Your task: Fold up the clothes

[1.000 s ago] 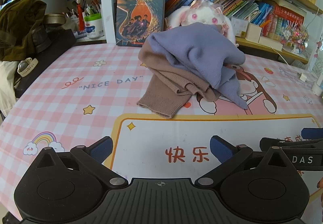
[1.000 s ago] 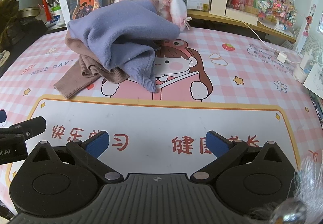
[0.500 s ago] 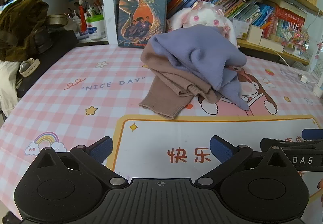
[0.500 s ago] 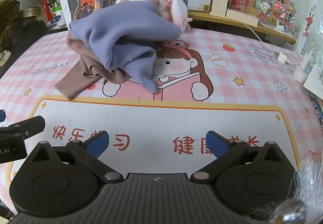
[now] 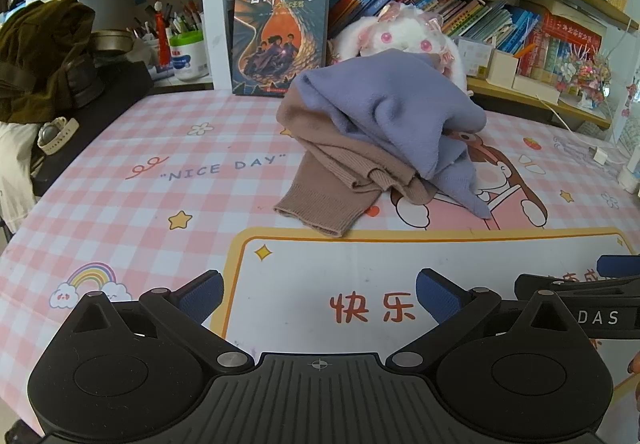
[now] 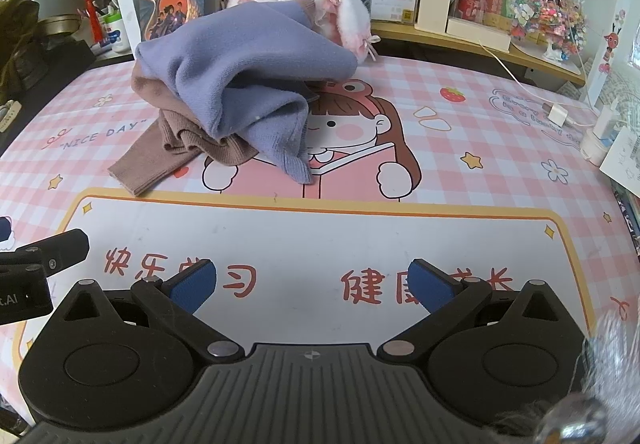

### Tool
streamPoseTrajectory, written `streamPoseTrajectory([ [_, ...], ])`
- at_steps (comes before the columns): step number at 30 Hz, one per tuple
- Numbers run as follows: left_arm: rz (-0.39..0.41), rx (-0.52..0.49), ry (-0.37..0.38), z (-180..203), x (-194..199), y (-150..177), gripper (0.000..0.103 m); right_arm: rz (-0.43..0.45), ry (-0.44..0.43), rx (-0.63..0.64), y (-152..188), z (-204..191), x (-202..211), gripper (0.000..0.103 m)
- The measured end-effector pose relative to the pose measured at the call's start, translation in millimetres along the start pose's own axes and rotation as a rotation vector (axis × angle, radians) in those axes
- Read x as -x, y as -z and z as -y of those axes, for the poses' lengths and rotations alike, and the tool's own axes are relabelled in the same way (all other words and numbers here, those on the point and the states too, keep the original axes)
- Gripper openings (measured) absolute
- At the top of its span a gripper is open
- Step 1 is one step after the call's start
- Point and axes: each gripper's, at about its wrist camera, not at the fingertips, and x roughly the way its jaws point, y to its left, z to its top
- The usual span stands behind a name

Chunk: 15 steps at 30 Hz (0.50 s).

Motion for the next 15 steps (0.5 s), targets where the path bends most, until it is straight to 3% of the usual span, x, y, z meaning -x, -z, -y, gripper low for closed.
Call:
streamPoseTrajectory([
  [15, -0.004, 0.001, -0.001, -0.3, -0.9, -0.2, 0.103, -0.004, 0.000, 0.000, 0.4, 1.0, -1.6, 0.103],
])
